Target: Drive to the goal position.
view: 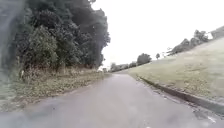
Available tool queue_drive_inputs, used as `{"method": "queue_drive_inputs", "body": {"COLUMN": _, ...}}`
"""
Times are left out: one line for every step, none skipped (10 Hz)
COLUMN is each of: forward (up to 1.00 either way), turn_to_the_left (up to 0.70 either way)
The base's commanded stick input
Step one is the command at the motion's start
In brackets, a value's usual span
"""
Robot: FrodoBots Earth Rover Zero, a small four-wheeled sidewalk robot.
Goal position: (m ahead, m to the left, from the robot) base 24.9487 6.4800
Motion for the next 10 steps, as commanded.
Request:
{"method": "queue_drive_inputs", "body": {"forward": 0.45, "turn_to_the_left": 0.0}}
{"method": "queue_drive_inputs", "body": {"forward": 0.45, "turn_to_the_left": 0.0}}
{"method": "queue_drive_inputs", "body": {"forward": 0.45, "turn_to_the_left": 0.0}}
{"method": "queue_drive_inputs", "body": {"forward": 0.45, "turn_to_the_left": 0.0}}
{"method": "queue_drive_inputs", "body": {"forward": 0.45, "turn_to_the_left": 0.0}}
{"method": "queue_drive_inputs", "body": {"forward": 0.45, "turn_to_the_left": 0.0}}
{"method": "queue_drive_inputs", "body": {"forward": 0.45, "turn_to_the_left": 0.0}}
{"method": "queue_drive_inputs", "body": {"forward": 0.45, "turn_to_the_left": 0.0}}
{"method": "queue_drive_inputs", "body": {"forward": 0.45, "turn_to_the_left": 0.0}}
{"method": "queue_drive_inputs", "body": {"forward": 0.45, "turn_to_the_left": 0.0}}
